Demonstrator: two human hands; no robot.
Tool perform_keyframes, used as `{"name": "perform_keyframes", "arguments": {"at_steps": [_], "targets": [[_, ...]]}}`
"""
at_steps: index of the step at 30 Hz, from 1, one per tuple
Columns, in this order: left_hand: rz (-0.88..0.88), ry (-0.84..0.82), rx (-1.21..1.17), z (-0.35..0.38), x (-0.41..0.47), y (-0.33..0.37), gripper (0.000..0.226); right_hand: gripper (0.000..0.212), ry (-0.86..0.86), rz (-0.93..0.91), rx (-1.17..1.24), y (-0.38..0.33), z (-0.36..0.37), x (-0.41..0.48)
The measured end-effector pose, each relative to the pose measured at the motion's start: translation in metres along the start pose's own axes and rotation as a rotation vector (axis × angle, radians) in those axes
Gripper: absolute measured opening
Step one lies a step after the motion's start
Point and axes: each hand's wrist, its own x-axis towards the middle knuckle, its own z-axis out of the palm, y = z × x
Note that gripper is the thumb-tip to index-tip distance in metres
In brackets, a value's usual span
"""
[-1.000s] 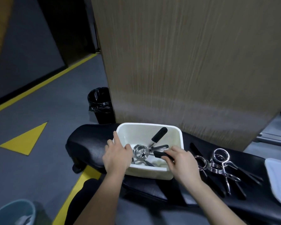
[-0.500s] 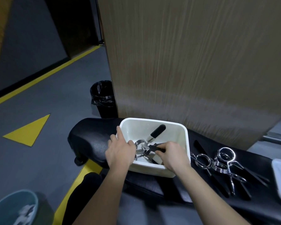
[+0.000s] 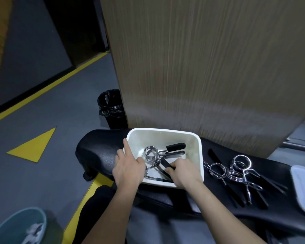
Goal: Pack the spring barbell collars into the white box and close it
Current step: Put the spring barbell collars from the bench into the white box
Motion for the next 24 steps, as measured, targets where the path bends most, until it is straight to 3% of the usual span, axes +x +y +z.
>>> {"name": "perform_keyframes", "arguments": {"at_steps": [5,10,16,24], "targets": [[0.008,0.018,-0.009,-0.005,-0.010,-0.005,0.081,0.027,0.015,-0.136,0.017,-0.004,0.003,-0.013],[0.010,0.003,-0.004,-0.004,-0.006,-0.004,0.080,0.026,-0.077,-0.096,-0.011,-0.004,0.004,-0.003],[0.002,-0.032,-0.009,-0.001,0.008,0.001,0.075,0.028,0.026,-0.076,-0.029,-0.007,-0.001,0.010],[-0.015,-0.058,0.018,0.003,0.022,0.007,0.072,0.033,-0.249,-0.189,0.095,-0.003,-0.002,0.031]]}}
